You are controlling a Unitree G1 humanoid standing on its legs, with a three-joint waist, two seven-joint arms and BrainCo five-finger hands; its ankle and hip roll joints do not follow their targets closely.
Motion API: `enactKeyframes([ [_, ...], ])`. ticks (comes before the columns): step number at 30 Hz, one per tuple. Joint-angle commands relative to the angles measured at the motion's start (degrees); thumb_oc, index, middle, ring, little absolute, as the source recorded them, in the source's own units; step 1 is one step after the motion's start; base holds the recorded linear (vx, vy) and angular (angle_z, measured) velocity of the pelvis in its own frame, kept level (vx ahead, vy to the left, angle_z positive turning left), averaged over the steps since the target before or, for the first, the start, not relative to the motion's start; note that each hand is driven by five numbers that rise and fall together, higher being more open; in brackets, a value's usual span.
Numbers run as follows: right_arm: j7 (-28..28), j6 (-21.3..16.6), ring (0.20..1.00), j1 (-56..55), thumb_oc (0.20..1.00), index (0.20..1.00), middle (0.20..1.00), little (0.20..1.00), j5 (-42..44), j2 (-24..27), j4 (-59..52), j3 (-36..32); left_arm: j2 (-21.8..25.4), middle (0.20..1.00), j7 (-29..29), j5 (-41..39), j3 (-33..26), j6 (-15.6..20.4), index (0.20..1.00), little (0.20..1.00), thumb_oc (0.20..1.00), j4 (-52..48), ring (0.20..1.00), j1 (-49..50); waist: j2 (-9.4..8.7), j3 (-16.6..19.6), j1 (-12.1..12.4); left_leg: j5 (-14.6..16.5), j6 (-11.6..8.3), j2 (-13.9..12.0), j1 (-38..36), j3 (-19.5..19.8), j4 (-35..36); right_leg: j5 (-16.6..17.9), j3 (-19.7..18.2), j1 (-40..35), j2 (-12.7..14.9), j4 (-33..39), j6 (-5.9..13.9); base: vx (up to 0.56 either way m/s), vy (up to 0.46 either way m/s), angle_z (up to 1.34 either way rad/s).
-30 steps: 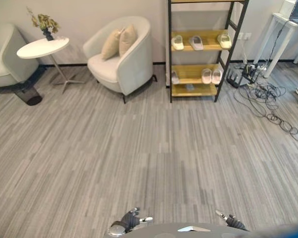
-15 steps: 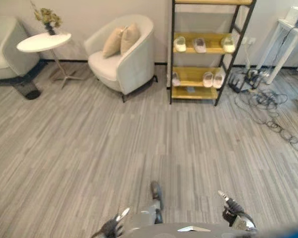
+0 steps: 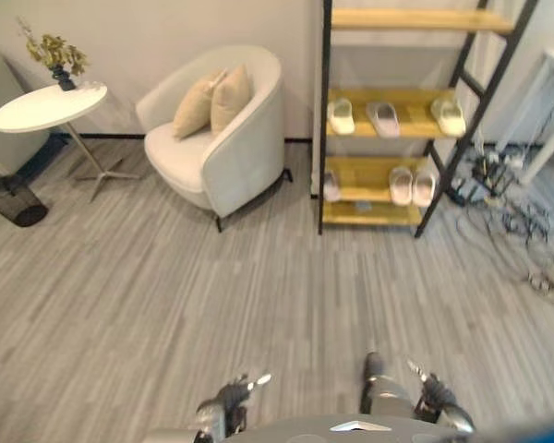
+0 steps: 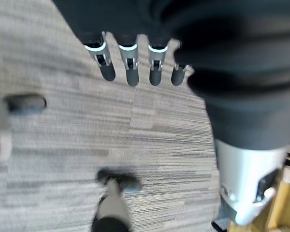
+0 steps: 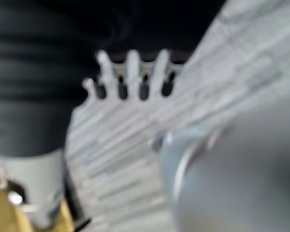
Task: Arrange the slippers neatly on the shoe rack.
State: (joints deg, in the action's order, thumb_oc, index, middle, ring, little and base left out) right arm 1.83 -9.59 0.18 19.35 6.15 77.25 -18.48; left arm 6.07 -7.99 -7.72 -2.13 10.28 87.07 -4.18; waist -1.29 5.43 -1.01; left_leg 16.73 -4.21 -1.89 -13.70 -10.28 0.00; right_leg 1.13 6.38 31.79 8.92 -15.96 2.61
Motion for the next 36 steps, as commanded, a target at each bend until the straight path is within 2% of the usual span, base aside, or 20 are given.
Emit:
enactKeyframes([
  [1,-0.28,-1.61,1.0,-0.61,1.0,1.0,1.0,1.0,1.71,1.34,0.78,-2.49,-1.17,1.0,1.58,1.39,-1.55,2.08,1.0,1.0,1.0,2.1,1.0,-0.75,-0.22,1.15,0.45,-5.35,4.25,0.47,5.22,1.51,-2.24,9.86,-4.75,-16.11,2.68,11.87,3.3,0.61,-0.625,1.43],
  [2,0.02,-1.64,1.0,-0.75,1.0,1.0,1.0,1.0,1.91,1.48,1.23,-2.55,-1.14,1.0,1.82,1.28,-1.69,2.73,1.0,1.0,1.0,1.93,1.0,-0.27,-0.55,1.39,0.56,-5.46,3.71,-0.31,5.02,1.88,-2.71,9.5,-5.26,-16.29,2.09,11.1,2.88,0.61,-0.836,0.5],
  [3,1.06,-1.87,1.0,-1.48,1.0,1.0,1.0,1.0,1.75,1.94,2.6,-2.73,-0.92,1.0,2.14,0.41,-2.97,3.82,1.0,1.0,1.0,1.8,1.0,1.08,-0.71,2.22,0.56,-6.58,1.82,-3.36,4.42,2.51,-4.67,6.16,-5.28,-17.55,-1.4,9.18,0.54,0.33,-0.567,0.25],
  [4,1.26,-1.89,1.0,-1.57,1.0,1.0,1.0,1.0,1.93,2.43,2.76,-2.99,-0.88,1.0,2.01,0.28,-3.42,3.94,1.0,1.0,1.0,1.74,1.0,1.13,-0.61,2.45,0.58,-7.23,1.0,-4.53,4.63,2.9,-5.71,5.02,-5.02,-18.24,-2.38,8.76,-0.48,0.35,-0.633,-0.15],
  [5,1.7,-2.05,1.0,-1.81,1.0,1.0,1.0,1.0,2.09,3.2,3.33,-3.95,-0.64,1.0,1.71,-0.67,-4.62,3.93,1.0,1.0,1.0,1.57,1.0,1.19,-0.54,2.9,0.58,-9.21,0.13,-6.05,5.29,3.47,-8.46,3.99,-4.4,-19.41,-3.56,8.73,-1.94,0.32,-0.621,-0.22],
  [6,2.22,-2.52,1.0,-2.53,1.0,1.0,1.0,1.0,2.69,3.85,3.09,-5.27,-0.18,1.0,1.77,-1.23,-5.82,4.12,1.0,1.0,1.0,1.2,1.0,0.64,-1.25,3.5,0.34,-15.15,-0.7,-9.03,8.53,4.39,-17.52,2.94,-3.79,-22.2,-5.22,9.64,-4.14,0.27,-0.516,-0.21],
  [7,2.21,-2.53,1.0,-2.52,1.0,1.0,1.0,1.0,2.69,3.85,3.1,-5.28,-0.17,1.0,1.77,-1.23,-5.82,4.13,1.0,1.0,1.0,1.21,1.0,0.62,-1.12,3.58,0.07,-14.94,-0.78,-9.22,9.0,4.77,-18.04,2.98,-3.47,-22.17,-5.31,9.71,-4.21,0.32,-0.64,0.18],
  [8,2.87,-2.64,1.0,-2.52,1.0,1.0,1.0,1.0,2.67,4.11,2.36,-5.24,-0.2,1.0,1.07,-2.03,-6.6,3.7,1.0,1.0,1.0,-0.02,1.0,-0.34,-2.36,3.74,-0.22,-19.63,0.85,-12.61,12.45,2.71,-26.54,2.17,-2.5,-24.21,-6.17,10.58,-5.64,0.25,-0.456,0.3],
  [10,3.9,-2.77,1.0,-2.02,1.0,1.0,1.0,1.0,1.93,4.8,1.45,-4.95,-0.49,1.0,0.77,-2.18,-6.85,3.36,1.0,1.0,1.0,-0.87,1.0,-0.92,-3.0,3.93,-0.23,-18.47,2.8,-14.1,14.06,-0.42,-29.92,0.78,-1.75,-26.15,-6.85,11.29,-6.59,0.31,-0.43,0.37],
  [12,5.52,-3.13,1.0,-1.07,1.0,1.0,1.0,1.0,0.73,6.7,-0.55,-5.12,-1.63,1.0,-0.46,-2.8,-6.89,3.13,1.0,1.0,1.0,-1.94,1.0,-0.54,-2.95,3.24,0.71,-12.8,2.86,-10.16,18.19,-2.27,-24.24,-1.22,-0.71,-28.12,-7.29,10.75,-6.98,0.28,-0.157,0.16],
  [13,6.02,-3.24,1.0,-0.39,1.0,1.0,1.0,1.0,0.4,7.07,-0.74,-4.75,-1.7,1.0,-0.55,-2.85,-7.07,3.23,1.0,1.0,1.0,-1.8,1.0,-0.5,-3.18,2.97,1.02,-12.48,2.76,-8.49,19.78,-1.66,-22.03,-1.3,-0.64,-29.14,-7.25,11.14,-7.09,0.29,-0.011,-0.11],
  [14,7.29,-3.6,1.0,1.52,1.0,1.0,1.0,1.0,-1.49,7.96,-1.69,-2.43,-1.32,1.0,-0.35,-3.36,-7.92,3.48,1.0,1.0,1.0,-1.02,1.0,-0.45,-2.77,1.93,2.78,-16.61,1.71,-5.79,24.55,1.47,-13.79,-1.86,-1.01,-31.71,-8.42,11.81,-7.41,0.34,0.005,-0.14],
  [15,7.98,-3.6,1.0,3.72,1.0,1.0,1.0,1.0,-2.88,9.31,-3.13,-0.47,-0.14,1.0,0.3,-5.24,-10.69,3.42,1.0,1.0,1.0,-0.26,1.0,-1.2,-2.35,0.74,4.71,-20.96,1.04,-3.46,27.93,6.43,-9.7,-2.41,-1.7,-33.2,-9.8,11.93,-7.62,0.35,0.022,-0.32],
  [20,9.09,-2.68,1.0,7.03,1.0,1.0,1.0,1.0,-8.06,10.08,-6.13,2.5,2.37,1.0,3.05,-9.42,-17.99,3.59,1.0,1.0,1.0,2.82,1.0,0.9,-2.85,2.8,5.35,-18.76,1.36,-2.59,21.93,7.74,-6.3,-4.69,-1.44,-36.99,-9.61,14.01,-6.32,0.27,0.106,-0.57],
  [24,9.4,-2.96,1.0,6.27,1.0,1.0,1.0,1.0,-8.36,8.34,-5.26,2.85,3.02,1.0,3.5,-8.27,-17.97,2.91,1.0,1.0,1.0,3.2,1.0,1.74,-3.51,4.51,5.52,-15.82,3.19,-0.74,18.5,6.98,-5.55,-5.71,-1.23,-38.83,-7.62,14.71,-4.49,0.16,0.202,-0.01],
  [30,9.69,-3.83,1.0,5.97,1.0,1.0,1.0,1.0,-7.83,6.61,-4.58,2.9,3.05,1.0,3.89,-7.24,-16.51,2.67,1.0,1.0,1.0,3.37,1.0,1.76,-3.89,5.42,5.64,-14.24,5.19,1.01,16.61,6.66,-4.46,-6.27,-1.01,-38.53,-6.01,13.27,-2.51,0.07,0.2,0.12],
  [31,9.87,-4.3,1.0,6.13,1.0,1.0,1.0,1.0,-7.72,5.91,-4.36,3.3,3.05,1.0,3.82,-7.14,-16.29,2.52,1.0,1.0,1.0,3.2,1.0,1.45,-3.85,5.45,5.85,-14.29,6.09,1.62,16.34,6.67,-3.9,-6.9,-0.85,-37.09,-5.84,9.53,-1.58,0.03,0.197,-0.01],
  [32,9.88,-4.3,1.0,6.13,1.0,1.0,1.0,1.0,-7.72,5.9,-4.36,3.29,3.06,1.0,3.82,-7.14,-16.29,2.51,1.0,1.0,1.0,3.2,1.0,1.46,-3.89,5.51,5.86,-14.3,6.11,1.66,16.41,6.64,-3.89,-7.01,-0.89,-36.92,-5.79,9.32,-1.57,0.01,0.209,0.01],
  [34,10.17,-4.77,1.0,7.19,1.0,1.0,1.0,1.0,-7.51,5.3,-4.23,3.7,2.79,1.0,3.98,-6.96,-15.62,2.07,1.0,1.0,1.0,3.39,1.0,1.18,-3.47,4.72,5.82,-14.21,7.32,2.18,16.56,6.71,-4.17,-5.6,-1.41,-32.46,-4.93,-0.47,0.66,-0.02,0.188,-0.06],
  [36,10.03,-4.79,1.0,7.46,1.0,1.0,1.0,1.0,-7.43,5.53,-4.23,3.6,3.01,1.0,4.11,-6.3,-14.93,1.69,1.0,1.0,1.0,3.59,1.0,0.86,-3.5,4.61,5.84,-14.24,7.46,2.33,16.97,6.95,-4.43,-5.28,-1.67,-30.8,-4.89,-3.44,1.09,-0.01,0.107,-0.15],
])
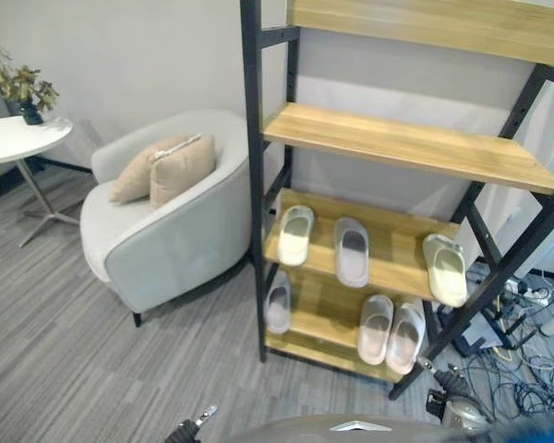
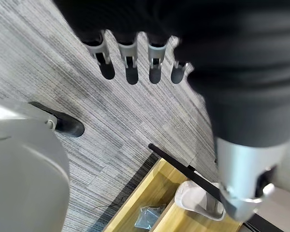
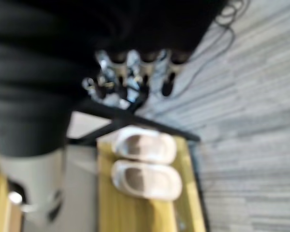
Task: Arrange the slippers neatly on the shoe rack.
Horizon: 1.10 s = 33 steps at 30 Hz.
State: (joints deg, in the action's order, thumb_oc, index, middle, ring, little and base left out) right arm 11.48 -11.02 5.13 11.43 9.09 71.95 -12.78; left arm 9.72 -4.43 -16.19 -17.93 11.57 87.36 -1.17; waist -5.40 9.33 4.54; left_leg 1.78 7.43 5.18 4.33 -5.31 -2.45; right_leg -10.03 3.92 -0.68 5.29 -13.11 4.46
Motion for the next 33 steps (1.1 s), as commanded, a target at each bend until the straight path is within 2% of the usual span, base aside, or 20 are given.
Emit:
enactKeyframes([
  [1,0.35,-3.5,1.0,2.83,1.0,1.0,1.0,1.0,-0.06,2.73,0.95,-1.29,-0.49,1.0,1.09,3.65,2.96,-0.02,1.0,1.0,1.0,3.74,1.0,-2.59,0.85,0.43,0.01,0.92,-3.85,-4.61,-1.23,2.89,-2.03,6.19,0.3,3.77,-0.85,-8.02,-0.96,0.01,0.048,-0.05],
  [4,0.5,-3.42,1.0,3.5,1.0,1.0,1.0,1.0,-1.17,2.94,0.77,-0.05,-0.85,1.0,1.75,4.62,4.5,0.25,1.0,1.0,1.0,4.1,1.0,-3.07,1.53,0.04,-0.38,0.99,-3.79,-5.0,-1.81,3.96,-1.21,6.07,-0.15,5.5,0.33,-4.45,-1.52,0.02,-0.007,0.24],
  [7,0.1,-3.22,1.0,4.93,1.0,1.0,1.0,1.0,-2.26,3.86,0.34,0.98,-1.1,1.0,0.7,4.26,4.85,0.58,1.0,1.0,1.0,3.21,1.0,-3.56,1.56,-0.88,-1.18,1.07,-4.36,-5.04,-2.18,4.8,-0.38,9.19,-1.23,7.22,2.32,3.38,-1.14,0.01,-0.067,0.37],
  [8,-0.14,-2.82,1.0,5.23,1.0,1.0,1.0,1.0,-2.67,3.94,0.22,1.83,-1.09,1.0,0.87,4.49,5.18,0.57,1.0,1.0,1.0,3.15,1.0,-3.2,1.02,-0.68,-1.4,1.31,-4.33,-4.6,-2.51,5.53,0.04,9.37,-3.18,5.94,2.07,6.37,-0.93,0.0,-0.064,0.46],
  [13,-0.46,-1.6,1.0,5.06,1.0,1.0,1.0,1.0,-4.24,3.92,1.87,3.98,-1.85,1.0,1.23,5.46,5.62,1.29,1.0,1.0,1.0,3.44,1.0,-1.37,0.7,0.51,-1.12,0.45,-5.7,-5.48,-5.55,6.07,3.51,10.67,-2.78,0.46,0.85,13.25,-1.95,0.06,-0.127,0.22],
  [23,0.46,-1.77,1.0,2.83,1.0,1.0,1.0,1.0,-7.9,1.91,1.18,8.5,-3.72,1.0,1.37,6.86,7.81,1.87,1.0,1.0,1.0,3.26,1.0,-0.95,1.34,1.25,-1.09,-1.82,-7.21,-6.9,-6.77,7.04,6.85,10.89,-1.2,-2.58,-0.89,16.73,-3.67,0.01,-0.094,0.04],
  [29,-3.47,-0.86,1.0,3.76,1.0,1.0,1.0,1.0,-8.26,-0.95,-1.51,11.26,-3.92,1.0,1.39,7.74,9.12,1.45,1.0,1.0,1.0,3.18,1.0,-1.62,1.69,1.66,-1.43,-2.75,-7.49,-7.24,-6.16,6.95,7.45,11.09,-0.66,-2.67,-1.69,17.67,-4.56,-0.02,-0.028,0.0],
  [33,-4.0,-0.76,1.0,3.65,1.0,1.0,1.0,1.0,-9.16,-1.74,-1.27,12.78,-4.1,1.0,1.34,8.32,9.7,0.87,1.0,1.0,1.0,2.99,1.0,-2.28,1.67,1.93,-1.48,-2.9,-7.52,-7.16,-5.58,6.92,7.45,11.31,-0.47,-2.51,-1.8,18.11,-4.7,0.0,0.0,0.0],
])
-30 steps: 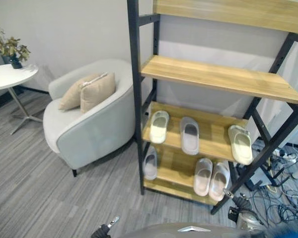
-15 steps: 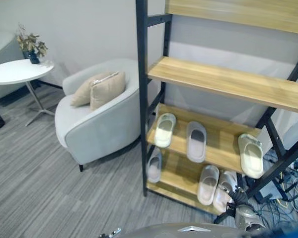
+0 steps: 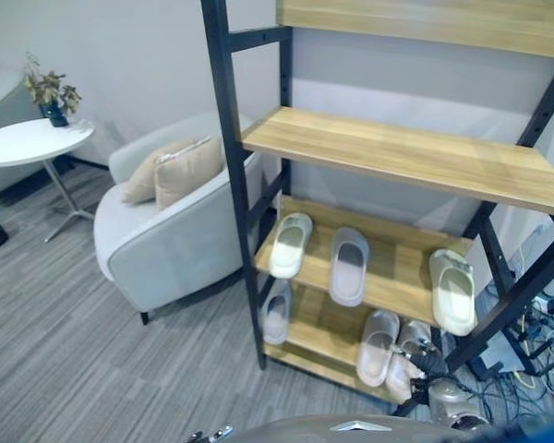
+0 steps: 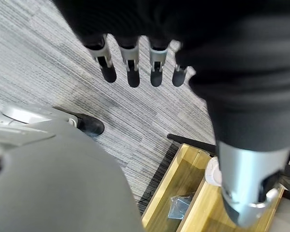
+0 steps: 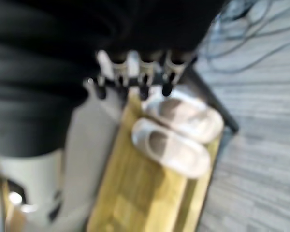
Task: Arrange the slippers neatly on the shoe rack.
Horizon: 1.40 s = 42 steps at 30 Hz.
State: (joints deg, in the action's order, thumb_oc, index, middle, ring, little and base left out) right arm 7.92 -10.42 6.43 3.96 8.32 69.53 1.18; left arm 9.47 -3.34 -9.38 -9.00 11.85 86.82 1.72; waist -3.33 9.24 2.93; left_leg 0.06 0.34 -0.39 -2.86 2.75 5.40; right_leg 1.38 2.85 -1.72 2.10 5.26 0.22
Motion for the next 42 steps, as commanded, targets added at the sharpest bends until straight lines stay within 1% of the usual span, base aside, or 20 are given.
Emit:
enactKeyframes([
  [1,-0.42,-1.64,1.0,2.32,1.0,1.0,1.0,1.0,-1.86,-1.26,1.31,-0.89,-4.05,1.0,0.3,1.91,1.31,0.49,1.0,1.0,1.0,3.54,1.0,-5.22,-0.39,2.23,0.16,-1.1,-0.44,-1.62,1.73,-1.25,-0.4,-0.02,0.83,-1.17,1.42,-0.26,-0.42,0.0,0.0,0.0],
  [9,-1.76,-1.9,1.0,2.32,1.0,1.0,1.0,1.0,-3.67,-2.14,-0.78,2.21,-5.19,1.0,-0.57,2.57,3.01,0.4,1.0,1.0,1.0,3.2,1.0,-5.12,-0.28,2.66,0.41,-0.76,-0.38,-1.56,1.9,-1.52,-0.4,0.28,0.89,-0.75,1.55,-0.26,-0.03,0.0,0.0,0.0],
  [13,-3.15,-2.02,1.0,3.39,1.0,1.0,1.0,1.0,-5.1,-1.82,-5.68,5.01,-5.58,1.0,-1.12,2.84,3.88,0.64,1.0,1.0,1.0,3.09,1.0,-5.03,-0.3,2.71,0.44,-0.56,-0.37,-1.62,1.74,-1.48,-0.4,0.29,0.9,-0.88,1.51,-0.26,0.0,0.0,-0.004,0.02],
  [16,-6.85,-0.44,1.0,4.01,1.0,1.0,1.0,1.0,-4.82,-1.91,-11.88,6.99,-6.03,1.0,-1.5,2.46,4.2,0.71,1.0,1.0,1.0,3.19,1.0,-4.73,-0.29,2.77,0.16,-0.29,-0.39,-1.58,1.47,-1.67,-0.4,0.21,0.92,-1.07,1.47,-0.26,0.0,0.0,0.0,0.0],
  [23,-9.44,0.16,1.0,5.56,1.0,1.0,1.0,1.0,-4.73,-2.11,-16.8,9.59,-6.43,1.0,-1.88,2.46,4.55,0.58,1.0,1.0,1.0,3.37,1.0,-4.91,-0.3,2.93,0.25,-0.14,-0.34,-1.54,1.33,-1.65,-0.4,0.17,0.86,-1.06,1.46,-0.26,-0.01,0.0,0.0,0.0],
  [25,-9.1,-0.01,1.0,6.63,1.0,1.0,1.0,1.0,-4.72,-0.6,-19.62,9.39,-6.36,1.0,-1.92,2.38,4.56,0.69,1.0,1.0,1.0,3.55,1.0,-4.72,-0.46,3.07,0.23,-0.06,-0.33,-1.58,1.35,-1.68,-0.4,0.13,0.91,-1.04,1.51,-0.26,-0.01,0.0,0.0,0.0],
  [26,-23.71,2.32,1.0,-10.62,1.0,1.0,1.0,1.0,3.24,5.15,-26.9,6.66,-6.03,1.0,-2.4,1.89,3.57,1.01,1.0,1.0,1.0,3.49,1.0,-4.06,-0.4,2.46,-0.94,-0.14,-0.34,-1.77,1.11,-2.36,-0.4,0.27,0.38,-0.85,1.4,-0.26,-0.07,0.0,0.0,0.0],
  [27,-23.72,2.35,1.0,-10.71,1.0,1.0,1.0,1.0,3.25,5.17,-26.94,6.68,-6.04,1.0,-2.4,1.88,3.6,1.0,1.0,1.0,1.0,3.5,1.0,-4.0,-0.37,2.75,-0.95,0.25,-0.33,-1.79,1.12,-2.36,-0.4,-0.07,0.42,-0.85,1.39,-0.26,-0.05,-0.05,-0.01,0.25],
  [28,-22.45,-1.05,1.0,-10.64,1.0,1.0,1.0,1.0,2.83,6.07,-39.19,14.02,-6.15,1.0,-1.93,0.43,3.38,1.39,1.0,1.0,1.0,3.3,1.0,-3.78,-0.14,2.48,-1.59,0.31,-0.35,-1.85,1.36,-2.87,-0.4,0.1,-0.05,-0.28,1.28,-0.26,-0.15,-0.04,0.001,0.23],
  [29,-22.36,-1.09,1.0,-10.23,1.0,1.0,1.0,1.0,2.79,5.9,-38.99,14.08,-6.05,1.0,-1.93,0.43,3.19,1.38,1.0,1.0,1.0,3.31,1.0,-4.06,-0.24,2.29,-1.7,-0.24,-0.37,-1.83,1.73,-2.89,-0.4,0.6,-0.11,0.09,1.3,-0.26,-0.2,-0.11,0.009,-0.14],
  [30,-18.89,-5.41,1.0,-21.65,1.0,1.0,1.0,1.0,-0.87,13.6,-52.18,15.33,-5.92,1.0,-1.83,-1.32,2.43,2.33,1.0,1.0,1.0,3.39,1.0,-4.23,-0.17,1.34,-2.9,-0.03,-0.26,-1.93,1.57,-3.63,-0.4,0.57,-0.82,0.38,1.25,-0.26,-0.2,-0.04,0.01,-0.55],
  [31,-18.8,-5.16,1.0,-21.92,1.0,1.0,1.0,1.0,-0.78,13.9,-52.6,15.41,-6.06,1.0,-1.82,-1.32,2.39,2.35,1.0,1.0,1.0,3.43,1.0,-4.14,0.02,1.57,-2.94,0.41,-0.25,-1.96,1.45,-3.62,-0.4,0.21,-0.78,0.26,1.22,-0.26,-0.16,-0.06,0.024,-0.47],
  [32,-18.84,-4.94,1.0,-26.96,1.0,1.0,1.0,1.0,1.56,10.07,-51.75,14.25,-6.19,1.0,-1.74,-1.24,1.71,2.51,1.0,1.0,1.0,3.71,1.0,-4.31,0.33,0.96,-3.62,0.05,-0.22,-2.07,1.48,-3.88,-0.4,0.55,-1.04,0.52,1.17,-0.26,-0.24,0.01,0.017,-0.21],
  [33,-18.88,-4.89,1.0,-27.15,1.0,1.0,1.0,1.0,1.6,10.08,-51.85,14.21,-6.17,1.0,-1.76,-1.26,1.82,2.51,1.0,1.0,1.0,3.71,1.0,-4.19,0.32,1.24,-3.53,0.47,-0.21,-2.07,1.4,-3.89,-0.4,0.18,-1.03,0.45,1.18,-0.26,-0.2,-0.02,0.02,-0.05],
  [34,-14.93,-5.81,1.0,-24.19,1.0,1.0,1.0,1.0,-2.74,13.91,-48.49,13.53,-5.81,1.0,-1.69,-1.47,2.48,2.72,1.0,1.0,1.0,3.55,1.0,-4.07,0.23,1.25,-3.61,0.47,-0.23,-2.1,1.41,-4.0,-0.4,0.16,-1.07,0.45,1.27,-0.26,-0.26,0.03,0.013,-0.21],
  [35,-13.23,-5.84,1.0,-22.41,1.0,1.0,1.0,1.0,-3.35,12.28,-47.21,14.07,-5.91,1.0,-1.62,-1.4,2.61,2.6,1.0,1.0,1.0,3.54,1.0,-4.2,0.36,1.19,-3.53,0.46,-0.2,-2.09,1.39,-3.94,-0.4,0.16,-1.01,0.41,1.28,-0.26,-0.28,0.0,0.017,-0.17],
  [38,-8.9,-2.43,1.0,-20.52,1.0,1.0,1.0,1.0,-6.51,10.61,-53.18,12.41,-6.07,1.0,-2.34,-1.44,2.62,1.97,1.0,1.0,1.0,3.29,1.0,-3.62,0.42,1.17,-3.53,0.39,-0.07,-2.02,1.48,-3.96,-0.4,0.19,-0.89,0.31,1.34,-0.26,-0.32,0.0,0.008,-0.04],
  [39,-8.81,-2.31,1.0,-20.58,1.0,1.0,1.0,1.0,-6.58,10.58,-53.3,12.44,-6.05,1.0,-2.35,-1.45,2.64,1.97,1.0,1.0,1.0,3.29,1.0,-3.6,0.39,1.18,-3.51,0.38,-0.07,-2.02,1.48,-3.97,-0.4,0.19,-0.9,0.31,1.34,-0.26,-0.32,0.0,0.013,0.04],
  [40,-8.2,-0.6,1.0,-20.61,1.0,1.0,1.0,1.0,-7.54,9.37,-56.42,11.89,-6.15,1.0,-2.41,-1.23,2.24,1.67,1.0,1.0,1.0,3.0,1.0,-3.52,0.48,1.15,-3.46,0.39,-0.01,-1.93,1.6,-3.99,-0.4,0.22,-0.82,0.43,1.31,-0.26,-0.36,0.0,0.0,0.0],
  [42,-9.34,-0.01,1.0,-20.32,1.0,1.0,1.0,1.0,-6.62,8.79,-56.89,10.92,-6.15,1.0,-2.29,-0.96,2.03,1.5,1.0,1.0,1.0,3.0,1.0,-3.38,0.44,1.17,-3.35,0.46,0.01,-1.86,1.78,-3.86,-0.4,0.17,-0.63,0.57,1.37,-0.26,-0.39,0.0,0.007,0.02],
])
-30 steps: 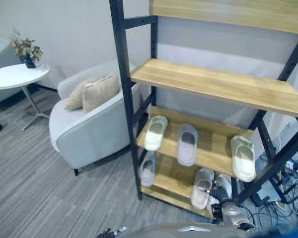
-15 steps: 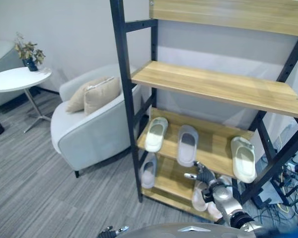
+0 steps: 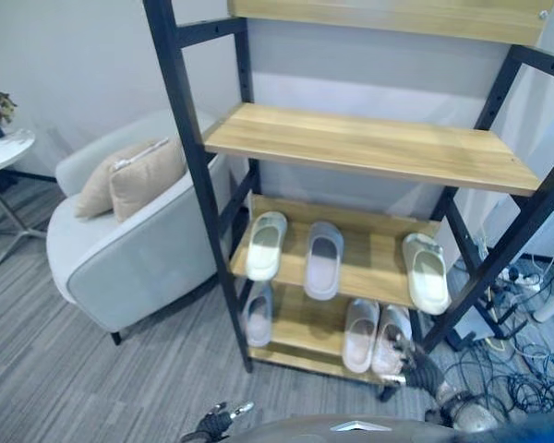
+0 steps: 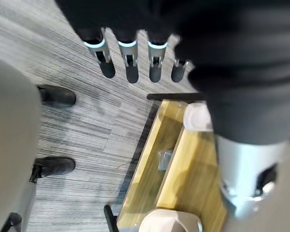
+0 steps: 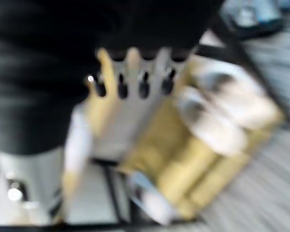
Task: Arrange the slippers neatly on the shoe rack.
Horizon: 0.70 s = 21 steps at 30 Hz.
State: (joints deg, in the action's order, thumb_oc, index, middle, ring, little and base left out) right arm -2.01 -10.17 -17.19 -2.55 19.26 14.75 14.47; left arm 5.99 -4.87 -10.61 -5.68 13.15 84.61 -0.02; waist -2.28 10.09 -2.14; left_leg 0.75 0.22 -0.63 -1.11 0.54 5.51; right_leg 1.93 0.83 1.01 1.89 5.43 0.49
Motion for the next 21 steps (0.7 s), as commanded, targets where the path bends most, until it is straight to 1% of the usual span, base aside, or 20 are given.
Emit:
enactKeyframes([
  [1,0.77,-0.35,1.0,3.79,1.0,1.0,1.0,1.0,-0.6,-2.16,-2.08,-2.08,-2.75,1.0,-0.6,0.49,-1.18,0.2,1.0,1.0,1.0,5.18,1.0,-1.61,-0.59,0.37,1.78,-0.2,0.15,-1.61,0.12,-1.55,-0.51,-0.39,1.51,-2.07,1.63,-0.43,-0.66,0.01,0.01,0.08],
  [4,0.79,-0.8,1.0,6.07,1.0,1.0,1.0,1.0,0.38,-2.51,-1.79,-2.55,-2.63,1.0,-0.44,0.99,-0.98,0.07,1.0,1.0,1.0,5.13,1.0,-1.39,-0.71,0.48,2.05,-0.21,0.14,-1.6,0.43,-1.31,-0.51,-0.38,1.78,-1.87,1.68,-0.43,-0.63,0.01,0.006,0.04],
  [8,1.59,0.88,1.0,9.49,1.0,1.0,1.0,1.0,-0.62,-1.52,-4.07,-3.68,-2.53,1.0,-0.18,1.28,-1.12,-0.02,1.0,1.0,1.0,5.16,1.0,-1.23,-1.01,0.6,2.38,-0.21,0.09,-1.55,0.71,-1.07,-0.51,-0.48,2.16,-1.76,1.73,-0.43,-0.59,0.01,0.003,0.03],
  [12,7.88,2.23,1.0,12.27,1.0,1.0,1.0,1.0,-5.19,-1.4,-4.81,-6.24,-3.14,1.0,-0.27,1.05,-1.5,-0.11,1.0,1.0,1.0,4.88,1.0,-1.09,-1.16,0.55,2.58,-0.37,0.1,-1.55,1.0,-0.91,-0.51,-0.42,2.45,-1.58,1.79,-0.43,-0.6,0.02,0.008,0.09],
  [14,10.04,2.78,1.0,13.54,1.0,1.0,1.0,1.0,-6.91,-2.36,-4.44,-6.96,-3.33,1.0,-0.19,1.2,-1.45,-0.23,1.0,1.0,1.0,4.71,1.0,-0.83,-1.15,0.53,2.77,-0.45,0.11,-1.47,1.17,-0.76,-0.51,-0.42,2.63,-1.53,1.78,-0.43,-0.6,0.02,0.011,0.05],
  [15,10.07,2.76,1.0,13.58,1.0,1.0,1.0,1.0,-6.95,-2.4,-4.39,-6.96,-3.31,1.0,-0.18,1.2,-1.45,-0.24,1.0,1.0,1.0,4.71,1.0,-0.85,-1.17,0.53,2.76,-0.46,0.11,-1.46,1.18,-0.75,-0.51,-0.42,2.64,-1.52,1.79,-0.43,-0.6,0.0,0.0,0.0],
  [16,12.16,4.08,1.0,15.88,1.0,1.0,1.0,1.0,-9.18,-2.79,-2.74,-7.36,-3.49,1.0,-0.09,1.33,-1.46,-0.45,1.0,1.0,1.0,4.46,1.0,-0.69,-1.19,0.39,2.98,-0.63,0.08,-1.47,1.59,-0.61,-0.51,-0.37,2.96,-1.29,1.79,-0.43,-0.55,0.0,0.0,0.0],
  [18,12.84,4.96,1.0,18.24,1.0,1.0,1.0,1.0,-10.41,-2.95,-1.2,-7.04,-3.6,1.0,0.16,1.29,-1.63,-0.55,1.0,1.0,1.0,4.19,1.0,-0.65,-1.28,0.05,3.22,-0.74,0.02,-1.5,1.99,-0.41,-0.51,-0.37,3.21,-0.99,1.75,-0.43,-0.52,0.0,0.0,0.0],
  [21,13.13,4.76,1.0,20.89,1.0,1.0,1.0,1.0,-11.24,-2.53,0.83,-6.56,-3.81,1.0,0.55,1.37,-1.33,-0.62,1.0,1.0,1.0,3.63,1.0,-0.93,-1.35,-0.6,3.6,-0.98,-0.06,-1.52,2.55,-0.17,-0.51,-0.43,3.58,-0.73,1.75,-0.43,-0.5,0.01,0.025,0.02],
])
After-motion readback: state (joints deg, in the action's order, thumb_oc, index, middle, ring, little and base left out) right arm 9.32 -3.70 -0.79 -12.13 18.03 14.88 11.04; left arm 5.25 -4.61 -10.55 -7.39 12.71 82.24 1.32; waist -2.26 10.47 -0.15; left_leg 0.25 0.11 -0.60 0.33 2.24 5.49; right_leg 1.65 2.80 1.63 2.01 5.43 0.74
